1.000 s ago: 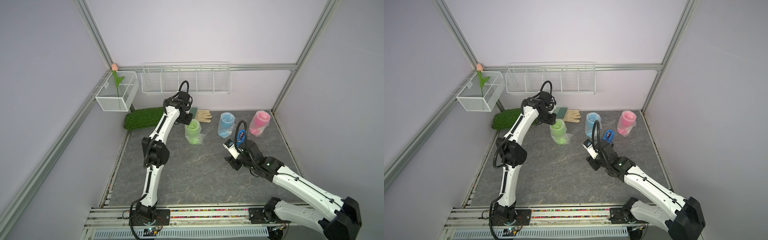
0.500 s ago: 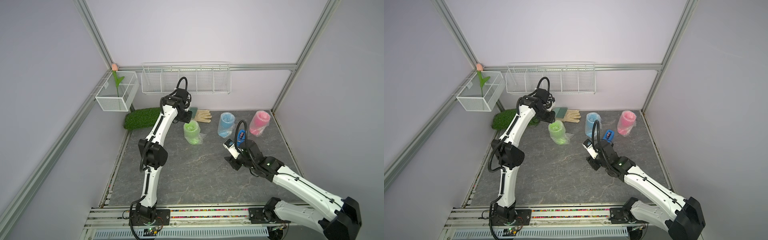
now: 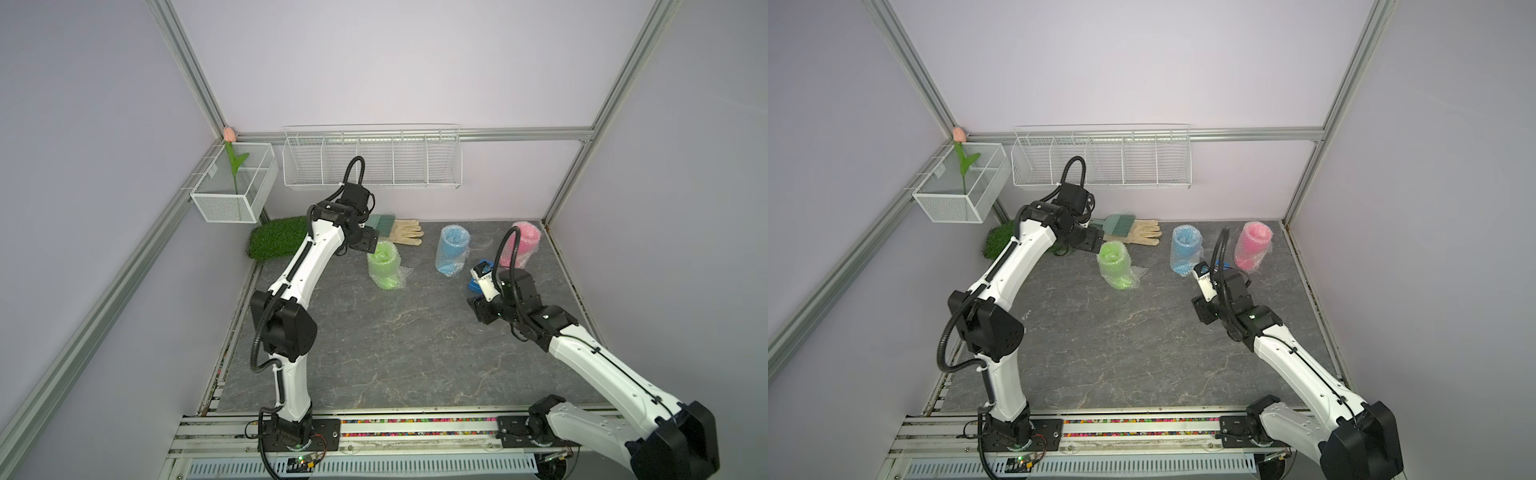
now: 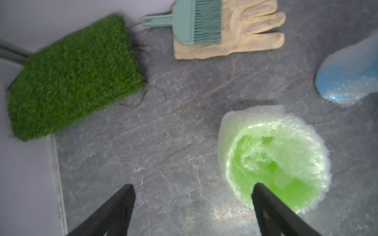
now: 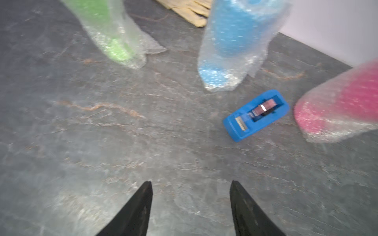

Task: Wrap wine glasses in bubble wrap
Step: Reset both arms

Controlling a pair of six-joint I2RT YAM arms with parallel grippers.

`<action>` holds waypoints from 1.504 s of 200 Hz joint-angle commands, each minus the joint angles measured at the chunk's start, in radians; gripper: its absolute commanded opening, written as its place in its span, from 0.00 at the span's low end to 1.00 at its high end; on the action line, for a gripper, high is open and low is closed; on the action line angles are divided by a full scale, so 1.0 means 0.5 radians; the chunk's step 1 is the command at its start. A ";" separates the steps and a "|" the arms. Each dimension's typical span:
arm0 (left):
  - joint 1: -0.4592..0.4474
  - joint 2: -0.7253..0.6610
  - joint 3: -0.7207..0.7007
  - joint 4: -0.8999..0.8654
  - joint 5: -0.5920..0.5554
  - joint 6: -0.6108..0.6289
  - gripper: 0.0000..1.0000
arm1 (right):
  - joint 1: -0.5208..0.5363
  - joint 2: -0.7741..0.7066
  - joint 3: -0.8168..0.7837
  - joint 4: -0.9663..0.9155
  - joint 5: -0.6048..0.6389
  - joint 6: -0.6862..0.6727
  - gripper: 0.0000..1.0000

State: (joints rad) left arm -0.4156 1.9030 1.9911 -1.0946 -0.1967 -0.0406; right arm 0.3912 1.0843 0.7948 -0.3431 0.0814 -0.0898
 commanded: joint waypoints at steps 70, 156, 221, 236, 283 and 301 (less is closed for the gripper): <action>0.301 -0.883 -2.057 1.854 -0.795 -0.199 0.96 | -0.774 0.486 -0.450 1.248 0.154 0.223 0.89; 0.561 -0.906 -2.919 3.296 -0.210 0.127 1.00 | -0.833 0.880 -0.827 2.459 -0.022 0.172 0.89; 0.767 -0.773 -3.117 3.731 0.130 0.035 1.00 | -0.814 0.899 -0.841 2.481 -0.040 0.136 0.88; 0.767 -0.716 -3.178 3.952 0.138 0.071 1.00 | -0.812 0.903 -0.841 2.491 -0.032 0.134 0.89; 0.760 -0.716 -3.203 3.993 -0.027 0.016 1.00 | -0.804 0.918 -0.826 2.472 -0.024 0.130 0.88; 0.761 -0.714 -3.203 3.997 -0.025 0.017 1.00 | -0.803 0.910 -0.838 2.489 -0.022 0.129 0.88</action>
State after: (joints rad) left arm -0.0345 1.5383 0.4026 0.8486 -0.1932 -0.0189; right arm -0.0162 1.5356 0.3737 0.8658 0.0662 -0.0086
